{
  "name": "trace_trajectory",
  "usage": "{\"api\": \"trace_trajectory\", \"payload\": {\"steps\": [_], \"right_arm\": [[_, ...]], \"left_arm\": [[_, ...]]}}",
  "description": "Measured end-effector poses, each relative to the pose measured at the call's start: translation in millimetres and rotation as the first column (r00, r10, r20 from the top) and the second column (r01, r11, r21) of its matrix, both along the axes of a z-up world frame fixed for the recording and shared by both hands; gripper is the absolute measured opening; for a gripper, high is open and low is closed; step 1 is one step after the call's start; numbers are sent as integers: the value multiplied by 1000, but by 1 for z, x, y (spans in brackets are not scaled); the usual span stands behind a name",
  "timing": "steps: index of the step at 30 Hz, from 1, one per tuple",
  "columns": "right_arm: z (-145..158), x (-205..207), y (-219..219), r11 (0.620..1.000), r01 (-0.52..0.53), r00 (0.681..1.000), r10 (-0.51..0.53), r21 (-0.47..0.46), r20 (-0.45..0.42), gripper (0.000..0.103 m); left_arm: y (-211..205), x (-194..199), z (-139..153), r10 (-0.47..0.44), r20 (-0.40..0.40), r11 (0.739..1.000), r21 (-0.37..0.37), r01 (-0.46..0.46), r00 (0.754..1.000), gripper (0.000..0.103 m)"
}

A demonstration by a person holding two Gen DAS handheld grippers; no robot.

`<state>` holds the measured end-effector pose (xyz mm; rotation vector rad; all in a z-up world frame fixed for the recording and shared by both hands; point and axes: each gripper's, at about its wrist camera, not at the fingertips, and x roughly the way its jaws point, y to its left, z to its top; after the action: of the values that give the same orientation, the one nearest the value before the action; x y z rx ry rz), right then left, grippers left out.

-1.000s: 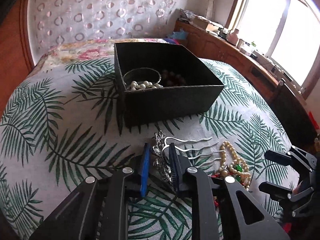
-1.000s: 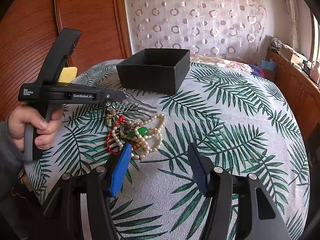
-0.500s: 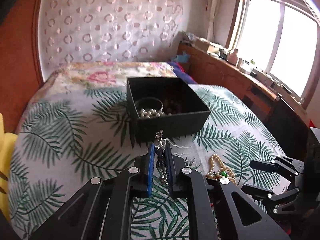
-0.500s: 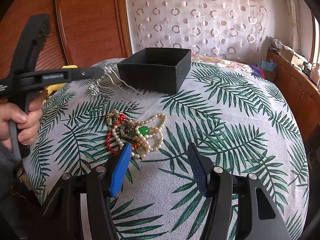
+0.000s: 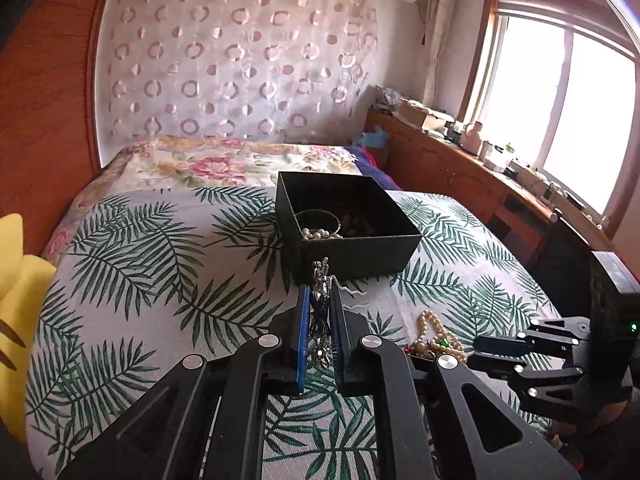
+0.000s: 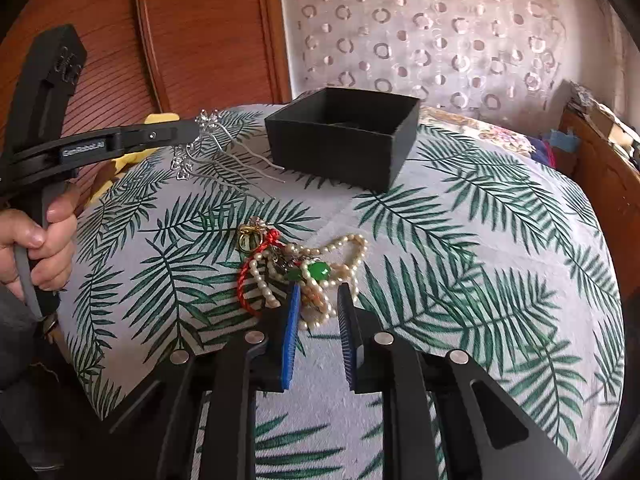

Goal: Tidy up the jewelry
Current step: 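Grasp the pearl necklace with the green pendant with the right tool, then carry silver comb over box with left tool while right tool lifts necklace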

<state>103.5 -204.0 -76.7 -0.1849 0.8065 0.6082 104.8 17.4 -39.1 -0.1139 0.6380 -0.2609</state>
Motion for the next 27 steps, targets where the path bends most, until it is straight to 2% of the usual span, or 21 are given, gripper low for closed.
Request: {"api": "trace_trajectory", "payload": {"steps": [6, 7, 8, 9, 12, 15, 27], "right_arm": [[-6, 10, 12, 997, -29, 999, 28, -66, -16, 21], [-6, 9, 13, 997, -33, 999, 33, -74, -12, 19], [-5, 9, 15, 996, -42, 999, 41, -83, -11, 10], [-5, 7, 17, 995, -59, 998, 58, -82, -16, 6], [-5, 4, 20, 992, -69, 998, 69, -105, 1, 6], [0, 2, 16, 995, -67, 998, 68, -77, 11, 5], [52, 1, 4, 999, -48, 993, 46, 7, 112, 5]], "left_arm": [[-5, -5, 4, -15, 17, 1000, 10, 15, 1000, 8], [-5, -5, 4, -15, 17, 1000, 10, 15, 1000, 8], [-5, -5, 4, -15, 16, 1000, 9, 15, 1000, 8], [-5, -5, 3, -15, 15, 1000, 8, 15, 1000, 8], [-6, -6, 4, -14, 15, 1000, 9, 14, 1000, 8], [-5, -7, 4, -11, 17, 1000, 8, 11, 1000, 8], [-4, -17, 18, -11, 65, 1000, 15, 11, 998, 8]]}}
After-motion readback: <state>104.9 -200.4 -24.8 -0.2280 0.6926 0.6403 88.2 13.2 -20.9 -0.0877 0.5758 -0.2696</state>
